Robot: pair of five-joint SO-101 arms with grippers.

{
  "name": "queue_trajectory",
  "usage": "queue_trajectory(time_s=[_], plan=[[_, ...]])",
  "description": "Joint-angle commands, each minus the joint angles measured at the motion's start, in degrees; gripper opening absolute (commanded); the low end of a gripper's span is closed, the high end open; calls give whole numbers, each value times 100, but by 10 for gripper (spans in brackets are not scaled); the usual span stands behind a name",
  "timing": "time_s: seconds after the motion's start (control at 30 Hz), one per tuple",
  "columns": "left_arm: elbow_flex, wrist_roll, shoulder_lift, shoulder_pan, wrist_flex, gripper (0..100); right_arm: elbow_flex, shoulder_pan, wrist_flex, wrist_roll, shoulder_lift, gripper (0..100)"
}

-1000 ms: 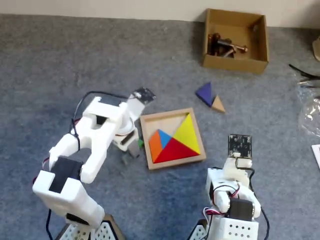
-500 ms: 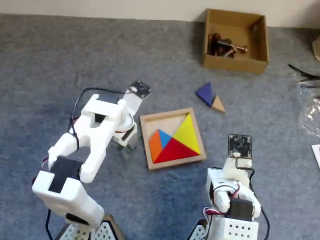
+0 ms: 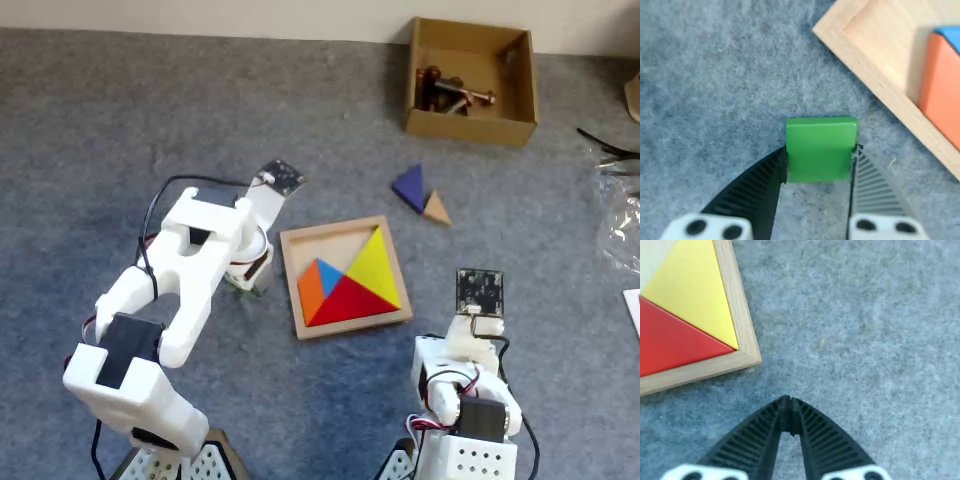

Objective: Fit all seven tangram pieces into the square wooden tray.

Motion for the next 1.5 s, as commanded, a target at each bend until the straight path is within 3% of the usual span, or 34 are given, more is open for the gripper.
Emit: queue_trajectory(time_s=[0.0, 0.27, 0.57, 0.83, 1.03, 1.17, 1.47], plan=[[-497, 26, -92, -57, 70, 53, 655, -92, -92, -62, -84, 5], [-1235, 26, -92, 101, 598, 53, 655, -92, -92, -62, -84, 5], [-1780, 26, -31, 875, 844, 53, 655, -92, -92, -62, -84, 5], [-1367, 53, -13, 1560, -721, 52, 655, -92, -92, -62, -84, 5], [-945, 70, -13, 1692, -1644, 52, 655, -92, -92, -62, -84, 5], [-567, 536, -13, 1701, -2242, 52, 655, -92, -92, -62, -84, 5], [-435, 563, -31, 1701, -2391, 53, 655, -92, -92, -62, -84, 5]])
